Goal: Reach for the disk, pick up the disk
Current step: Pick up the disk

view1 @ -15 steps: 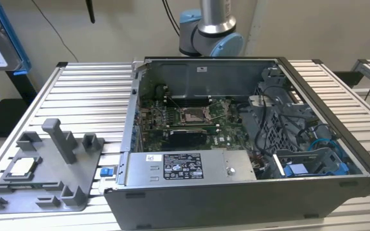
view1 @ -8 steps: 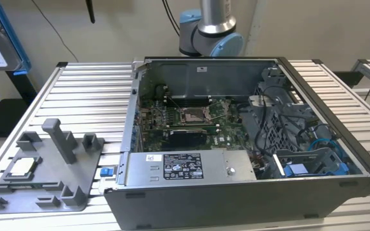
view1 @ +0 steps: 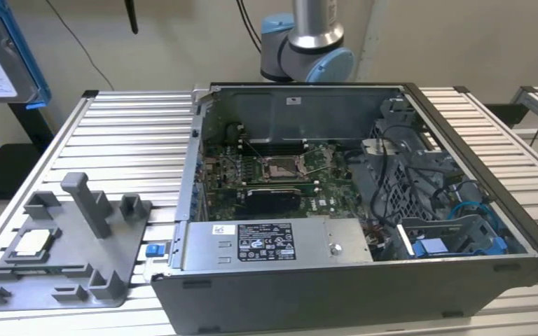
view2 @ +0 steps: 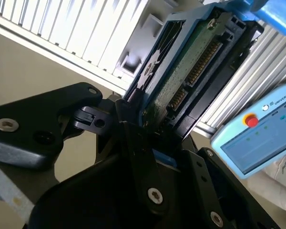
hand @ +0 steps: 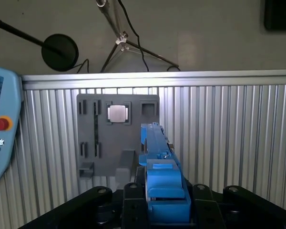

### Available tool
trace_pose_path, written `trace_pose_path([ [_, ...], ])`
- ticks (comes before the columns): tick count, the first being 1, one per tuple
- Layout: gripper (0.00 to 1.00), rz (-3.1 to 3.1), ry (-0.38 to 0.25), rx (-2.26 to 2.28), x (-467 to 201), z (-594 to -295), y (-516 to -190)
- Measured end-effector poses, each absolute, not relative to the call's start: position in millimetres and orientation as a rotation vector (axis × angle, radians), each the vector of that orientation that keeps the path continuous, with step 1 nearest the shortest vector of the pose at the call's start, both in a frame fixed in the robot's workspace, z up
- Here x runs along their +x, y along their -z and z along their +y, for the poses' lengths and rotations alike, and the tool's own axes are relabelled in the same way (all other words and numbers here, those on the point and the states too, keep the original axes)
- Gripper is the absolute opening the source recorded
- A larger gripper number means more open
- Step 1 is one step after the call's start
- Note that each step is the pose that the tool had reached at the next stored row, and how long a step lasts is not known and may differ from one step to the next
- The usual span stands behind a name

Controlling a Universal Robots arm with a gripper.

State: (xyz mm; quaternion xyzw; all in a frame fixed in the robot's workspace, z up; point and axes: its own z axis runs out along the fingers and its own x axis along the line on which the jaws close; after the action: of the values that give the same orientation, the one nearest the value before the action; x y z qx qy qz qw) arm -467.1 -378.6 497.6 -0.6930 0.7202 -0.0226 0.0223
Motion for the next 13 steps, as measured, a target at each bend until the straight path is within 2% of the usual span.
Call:
trace_pose_path([
  [13, 0.0, 2.232, 0.069, -2.147, -437, -379, -498],
])
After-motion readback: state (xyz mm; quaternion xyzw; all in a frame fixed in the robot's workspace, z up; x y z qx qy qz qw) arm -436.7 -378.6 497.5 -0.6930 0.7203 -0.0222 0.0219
